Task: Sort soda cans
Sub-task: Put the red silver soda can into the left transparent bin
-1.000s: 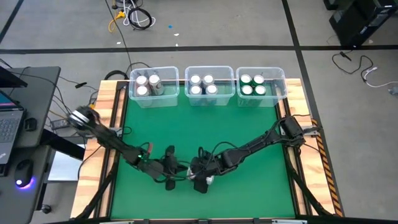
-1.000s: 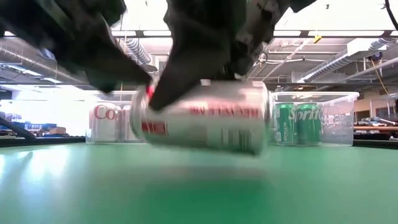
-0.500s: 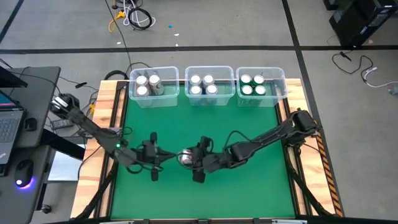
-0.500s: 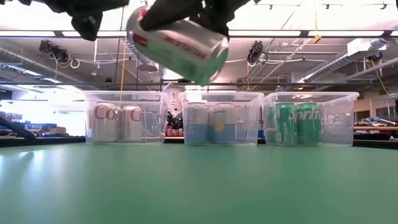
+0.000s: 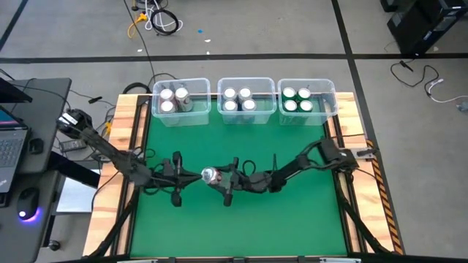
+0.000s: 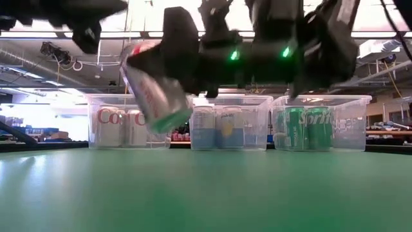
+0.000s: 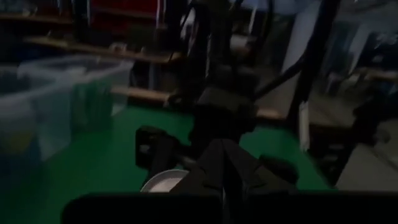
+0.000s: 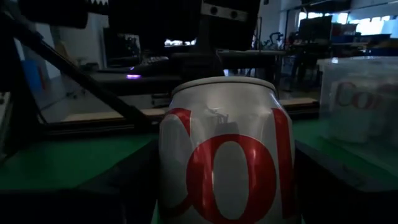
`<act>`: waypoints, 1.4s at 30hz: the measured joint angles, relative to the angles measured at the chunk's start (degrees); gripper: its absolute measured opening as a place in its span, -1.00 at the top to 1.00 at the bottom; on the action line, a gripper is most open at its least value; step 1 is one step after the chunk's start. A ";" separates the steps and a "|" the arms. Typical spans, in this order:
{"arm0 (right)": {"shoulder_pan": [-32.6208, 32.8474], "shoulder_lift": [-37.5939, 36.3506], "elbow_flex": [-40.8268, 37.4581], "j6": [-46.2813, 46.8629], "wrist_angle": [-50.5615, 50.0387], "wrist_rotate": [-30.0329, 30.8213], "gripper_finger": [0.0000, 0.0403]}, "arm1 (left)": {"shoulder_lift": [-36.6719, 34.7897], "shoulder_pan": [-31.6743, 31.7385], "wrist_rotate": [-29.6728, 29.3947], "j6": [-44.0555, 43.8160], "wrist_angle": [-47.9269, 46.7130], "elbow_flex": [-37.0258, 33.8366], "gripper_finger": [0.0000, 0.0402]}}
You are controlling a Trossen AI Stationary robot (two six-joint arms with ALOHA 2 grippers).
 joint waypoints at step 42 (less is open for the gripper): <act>-1.77 6.84 3.31 6.58 -0.61 -1.92 -0.69 | 14.51 13.75 21.85 -9.80 -31.90 16.43 1.00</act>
